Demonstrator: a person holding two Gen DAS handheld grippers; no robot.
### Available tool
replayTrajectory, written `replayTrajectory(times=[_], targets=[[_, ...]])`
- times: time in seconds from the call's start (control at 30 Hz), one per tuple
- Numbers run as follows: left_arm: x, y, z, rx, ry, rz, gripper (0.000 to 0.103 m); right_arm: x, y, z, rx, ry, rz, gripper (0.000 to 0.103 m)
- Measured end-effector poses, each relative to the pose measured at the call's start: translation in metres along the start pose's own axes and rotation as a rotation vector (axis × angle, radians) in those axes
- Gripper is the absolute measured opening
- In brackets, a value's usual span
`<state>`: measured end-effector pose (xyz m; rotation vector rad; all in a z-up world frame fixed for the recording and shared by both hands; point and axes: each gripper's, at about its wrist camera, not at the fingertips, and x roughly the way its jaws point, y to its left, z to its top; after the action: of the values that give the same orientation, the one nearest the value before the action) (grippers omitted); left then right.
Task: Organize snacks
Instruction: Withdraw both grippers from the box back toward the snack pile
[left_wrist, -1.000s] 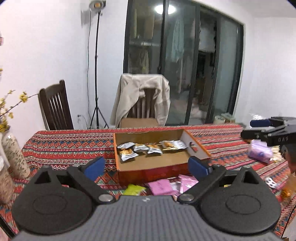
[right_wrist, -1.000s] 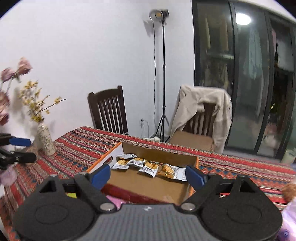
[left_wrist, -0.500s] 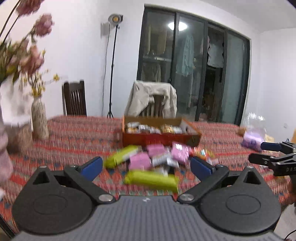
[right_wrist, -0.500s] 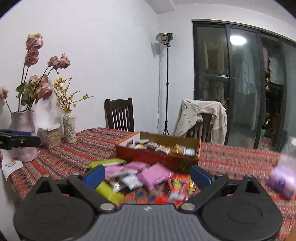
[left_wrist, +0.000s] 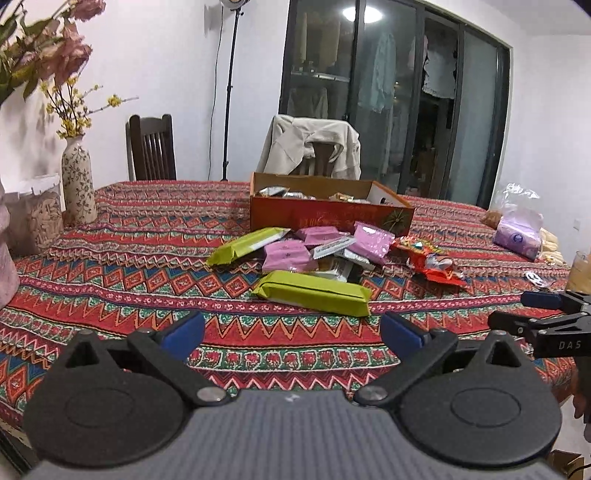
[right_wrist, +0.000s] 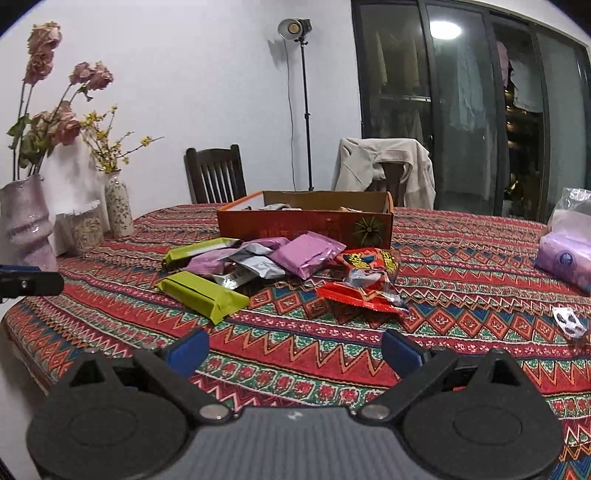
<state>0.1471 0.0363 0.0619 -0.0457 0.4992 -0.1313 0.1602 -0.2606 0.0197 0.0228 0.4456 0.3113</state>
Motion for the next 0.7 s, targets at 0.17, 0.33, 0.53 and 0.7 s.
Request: replayTrajectory(times=[0.17, 0.33, 0.53, 0.7], targets=[[0.025, 0.0, 0.002, -0.007, 0.038, -0.013, 0.103, 0.015, -0.005, 0.002, 0.017, 0.024, -0.005, 0.1], [0.059, -0.007, 0.015, 0.028, 0.047, -0.04, 0.103, 0.033, -0.009, 0.005, 0.035, 0.04, -0.007, 0.1], [0.123, -0.027, 0.046, 0.097, 0.038, -0.084, 0.102, 0.059, -0.018, 0.019, 0.058, 0.03, -0.019, 0.1], [0.182, -0.046, 0.065, 0.162, 0.051, -0.112, 0.077, 0.079, -0.024, 0.031, 0.067, 0.023, -0.024, 0.1]])
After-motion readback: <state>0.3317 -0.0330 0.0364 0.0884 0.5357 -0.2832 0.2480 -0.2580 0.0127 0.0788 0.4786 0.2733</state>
